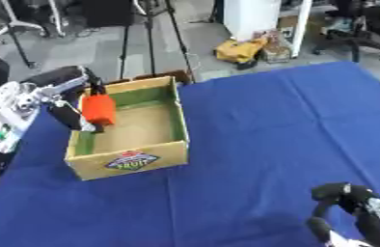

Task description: Pick up objects on the table and place them in the box.

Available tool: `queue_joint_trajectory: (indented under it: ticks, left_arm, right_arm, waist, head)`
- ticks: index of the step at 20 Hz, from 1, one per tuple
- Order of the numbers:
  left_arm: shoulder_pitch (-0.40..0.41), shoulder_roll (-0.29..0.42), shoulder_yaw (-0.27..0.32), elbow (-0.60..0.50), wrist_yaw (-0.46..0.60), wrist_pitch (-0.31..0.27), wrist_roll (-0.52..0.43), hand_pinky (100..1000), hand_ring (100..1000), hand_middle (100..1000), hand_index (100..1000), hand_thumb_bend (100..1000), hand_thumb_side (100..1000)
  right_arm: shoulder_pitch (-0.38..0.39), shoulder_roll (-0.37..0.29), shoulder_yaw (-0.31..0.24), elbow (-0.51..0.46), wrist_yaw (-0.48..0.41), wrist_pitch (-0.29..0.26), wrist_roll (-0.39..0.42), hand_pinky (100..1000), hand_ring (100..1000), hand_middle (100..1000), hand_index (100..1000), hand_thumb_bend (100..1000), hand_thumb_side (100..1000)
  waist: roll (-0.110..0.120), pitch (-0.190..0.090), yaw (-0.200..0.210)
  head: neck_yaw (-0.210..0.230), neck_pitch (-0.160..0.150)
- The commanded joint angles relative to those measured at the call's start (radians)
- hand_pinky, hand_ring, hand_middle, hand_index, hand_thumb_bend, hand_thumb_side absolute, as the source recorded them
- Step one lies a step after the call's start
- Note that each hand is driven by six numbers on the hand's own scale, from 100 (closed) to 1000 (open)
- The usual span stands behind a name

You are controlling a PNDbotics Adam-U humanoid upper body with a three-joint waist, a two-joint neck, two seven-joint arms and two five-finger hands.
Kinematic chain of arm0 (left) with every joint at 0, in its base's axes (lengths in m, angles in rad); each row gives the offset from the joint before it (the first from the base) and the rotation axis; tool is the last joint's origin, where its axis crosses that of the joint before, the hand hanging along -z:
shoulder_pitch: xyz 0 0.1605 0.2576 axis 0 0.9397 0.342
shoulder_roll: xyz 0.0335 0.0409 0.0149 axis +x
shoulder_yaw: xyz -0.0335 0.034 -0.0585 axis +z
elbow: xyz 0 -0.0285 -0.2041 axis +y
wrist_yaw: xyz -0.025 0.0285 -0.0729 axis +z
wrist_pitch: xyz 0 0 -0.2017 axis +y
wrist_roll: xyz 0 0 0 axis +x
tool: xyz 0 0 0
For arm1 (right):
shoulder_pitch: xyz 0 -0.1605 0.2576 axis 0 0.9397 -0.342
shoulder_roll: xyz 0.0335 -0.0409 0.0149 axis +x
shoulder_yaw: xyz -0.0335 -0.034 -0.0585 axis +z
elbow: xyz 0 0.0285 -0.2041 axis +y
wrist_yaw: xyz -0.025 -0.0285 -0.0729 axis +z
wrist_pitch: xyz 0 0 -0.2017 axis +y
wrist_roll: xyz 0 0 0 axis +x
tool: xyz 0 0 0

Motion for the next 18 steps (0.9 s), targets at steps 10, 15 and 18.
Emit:
queue_joint_trajectory:
  ticks: [10, 15, 18]
  left_arm:
    - [0.023, -0.029, 0.011, 0.054, -0.071, 0.002, 0.033, 289, 274, 223, 370, 606, 100]
    - [0.037, -0.039, 0.007, 0.07, -0.072, -0.003, 0.029, 457, 407, 358, 504, 751, 100]
    - [0.041, -0.037, 0.009, 0.066, -0.061, -0.01, 0.033, 638, 564, 528, 683, 808, 100]
  right_arm:
    - [-0.015, -0.014, 0.001, -0.006, 0.004, -0.004, 0.01, 750, 478, 419, 692, 510, 451]
    - [-0.015, -0.013, 0.0, -0.005, 0.005, -0.005, 0.011, 750, 478, 419, 692, 509, 451]
    - [-0.014, -0.012, -0.001, -0.005, 0.004, -0.005, 0.011, 751, 478, 419, 692, 508, 451]
  waist:
    - [-0.002, 0.001, -0.011]
    - [-0.004, 0.001, -0.009]
    - [-0.006, 0.0, -0.006]
  head:
    - [0.004, -0.016]
    - [0.005, -0.018]
    - [0.004, -0.016]
